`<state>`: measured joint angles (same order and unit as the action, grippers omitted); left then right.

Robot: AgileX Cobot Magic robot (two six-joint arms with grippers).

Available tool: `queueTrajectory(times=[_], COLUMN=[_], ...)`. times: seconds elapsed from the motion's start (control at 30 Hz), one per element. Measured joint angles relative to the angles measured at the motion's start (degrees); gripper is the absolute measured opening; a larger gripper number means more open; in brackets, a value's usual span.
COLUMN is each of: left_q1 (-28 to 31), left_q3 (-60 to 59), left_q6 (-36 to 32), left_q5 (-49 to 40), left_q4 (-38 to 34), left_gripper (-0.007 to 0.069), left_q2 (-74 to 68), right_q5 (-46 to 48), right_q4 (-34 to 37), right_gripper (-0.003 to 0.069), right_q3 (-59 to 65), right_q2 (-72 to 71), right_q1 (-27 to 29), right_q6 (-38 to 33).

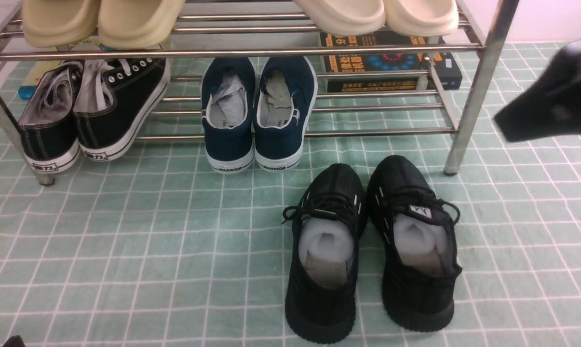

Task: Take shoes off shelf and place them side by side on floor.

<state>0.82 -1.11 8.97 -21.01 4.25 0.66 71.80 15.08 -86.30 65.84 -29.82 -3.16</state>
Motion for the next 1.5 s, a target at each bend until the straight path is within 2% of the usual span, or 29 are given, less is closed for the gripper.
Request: queueTrajectory(times=[0.13,0.3,0.43,0.47,0.5,0.53,0.63,0.77,0.93,1.5], left_q1=[0.0,0.0,0.0,0.0,0.0,0.0,0.0,0.0,0.0,0.0], left_q3=[0.0,0.0,0.0,0.0,0.0,0.0,0.0,0.0,0.0,0.0], left_q6=[0.0,0.0,0.0,0.0,0.0,0.0,0.0,0.0,0.0,0.0], left_q5=[0.0,0.0,0.0,0.0,0.0,0.0,0.0,0.0,0.0,0.0], left_q4=[0.0,0.0,0.0,0.0,0.0,0.0,0.0,0.0,0.0,0.0], left_gripper=[0.0242,0.0242,0.0242,0.0242,0.0242,0.0242,0.0242,0.0242,0.0242,0.0242], left_q2=[0.0,0.0,0.0,0.0,0.0,0.0,0.0,0.0,0.0,0.0], right_q5=[0.1,-4.7,-18.7,-19.5,-27.0,-27.9,-41.6,-52.4,-56.3,-56.6], right_q4=[-1.7,-3.4,-3.5,-3.5,-3.5,-3.5,-3.5,-3.5,-3.4,-3.4], right_gripper=[-0.0015,-0.0013,-0.001,-0.001,-0.001,-0.001,-0.0008,-0.0007,-0.0007,0.0005], right_q3=[2.2,15.1,31.1,31.9,39.2,39.9,52.4,60.1,64.6,65.5], right_q2=[-8.7,-25.1,-38.3,-38.9,-43.5,-43.9,-49.8,-51.8,-52.1,-52.1], right_q1=[0.0,0.0,0.0,0.0,0.0,0.0,0.0,0.0,0.0,0.0], right_q6=[-0.4,-1.1,-2.1,-2.1,-2.1,-2.1,-2.1,-2.1,-2.1,-2.2])
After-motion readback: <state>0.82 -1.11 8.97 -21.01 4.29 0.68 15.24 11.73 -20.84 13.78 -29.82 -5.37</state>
